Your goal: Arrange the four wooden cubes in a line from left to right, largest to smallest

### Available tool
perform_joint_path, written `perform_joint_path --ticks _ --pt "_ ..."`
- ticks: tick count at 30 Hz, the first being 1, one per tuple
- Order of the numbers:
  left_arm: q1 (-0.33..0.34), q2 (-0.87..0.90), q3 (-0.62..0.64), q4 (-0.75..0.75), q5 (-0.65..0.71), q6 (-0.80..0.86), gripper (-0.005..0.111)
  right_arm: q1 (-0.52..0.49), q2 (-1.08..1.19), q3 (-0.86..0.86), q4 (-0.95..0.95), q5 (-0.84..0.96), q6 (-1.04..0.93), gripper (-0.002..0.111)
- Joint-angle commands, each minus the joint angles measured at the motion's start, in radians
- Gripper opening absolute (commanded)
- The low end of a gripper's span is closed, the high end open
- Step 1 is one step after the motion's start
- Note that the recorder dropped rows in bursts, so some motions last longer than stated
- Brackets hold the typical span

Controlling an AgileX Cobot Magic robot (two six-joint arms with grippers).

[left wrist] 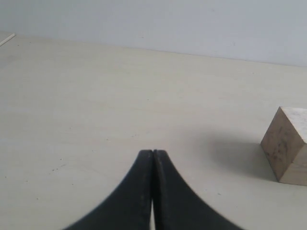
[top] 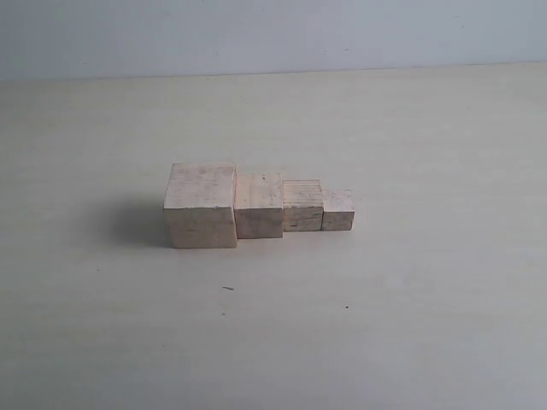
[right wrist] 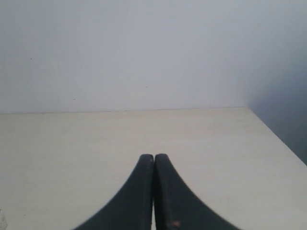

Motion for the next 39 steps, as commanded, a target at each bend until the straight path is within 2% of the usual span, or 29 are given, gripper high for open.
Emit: perform_joint_path --ticks 1,15,22,25,39 --pt "-0.007 -0.005 0.003 0.002 -0.009 0.0 0.0 -0.006 -0.08 0.073 -0.008 -0.019 -0.001 0.0" --pt "-0.007 -0.005 0.003 0.002 -0.009 0.0 0.0 -0.006 -0.1 0.133 -0.048 -0.013 0.014 0.0" --pt "-0.007 -0.005 0.003 0.002 -0.009 -0.001 0.0 -0.006 -0.213 0.259 -0.19 -0.077 0.243 0.0" --pt "-0.007 -0.005 0.003 0.002 -0.009 -0.001 0.0 -0.004 -0.265 0.307 -0.177 -0.08 0.243 0.0" --pt "-0.007 -0.005 0.003 0.002 -0.009 -0.001 0.0 -0.004 -0.273 0.307 -0.165 -0.028 0.209 0.0"
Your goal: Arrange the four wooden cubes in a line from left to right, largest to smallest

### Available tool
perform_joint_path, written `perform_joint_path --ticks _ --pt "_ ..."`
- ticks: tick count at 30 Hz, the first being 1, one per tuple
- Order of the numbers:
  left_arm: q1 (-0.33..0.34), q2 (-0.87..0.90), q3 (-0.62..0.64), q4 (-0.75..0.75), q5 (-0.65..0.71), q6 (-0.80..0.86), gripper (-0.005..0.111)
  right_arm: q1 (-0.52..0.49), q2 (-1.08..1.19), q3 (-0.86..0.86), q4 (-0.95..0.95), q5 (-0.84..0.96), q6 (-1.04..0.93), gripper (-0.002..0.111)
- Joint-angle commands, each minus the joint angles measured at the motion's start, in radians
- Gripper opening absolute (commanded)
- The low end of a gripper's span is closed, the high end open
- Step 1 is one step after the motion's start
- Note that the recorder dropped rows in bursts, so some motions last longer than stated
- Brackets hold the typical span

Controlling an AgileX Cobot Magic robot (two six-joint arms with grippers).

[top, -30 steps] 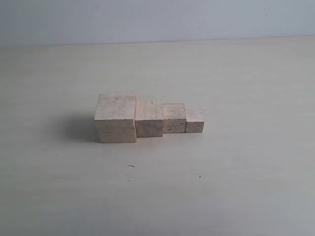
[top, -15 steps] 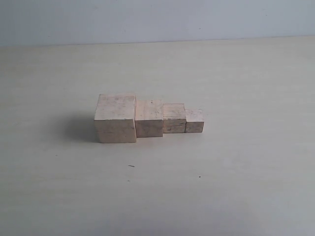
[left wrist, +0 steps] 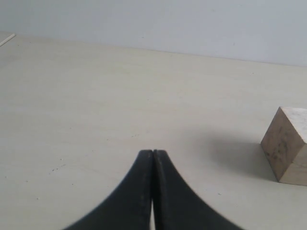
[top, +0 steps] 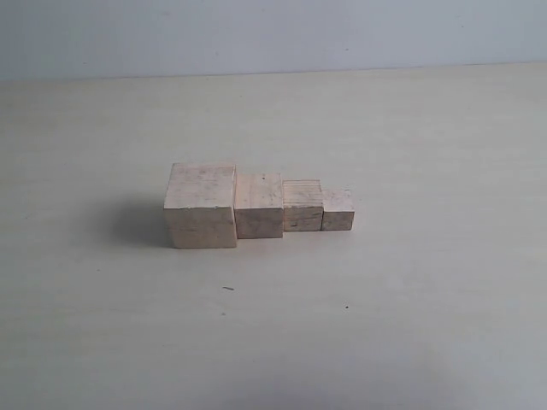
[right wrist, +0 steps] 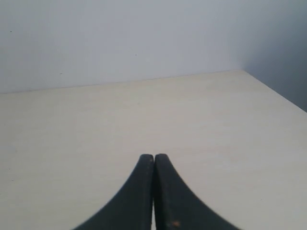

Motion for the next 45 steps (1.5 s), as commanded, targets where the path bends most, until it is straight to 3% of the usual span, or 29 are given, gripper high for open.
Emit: perform_joint_path --ticks 1,45 --pt "-0.007 -0.005 0.003 0.002 -0.009 -0.001 0.0 -0.004 -0.007 0.004 0.0 0.016 -0.016 0.0" --pt "-0.007 -0.005 0.003 0.002 -0.009 -0.001 0.0 -0.004 -0.007 0.004 0.0 0.051 -0.035 0.0"
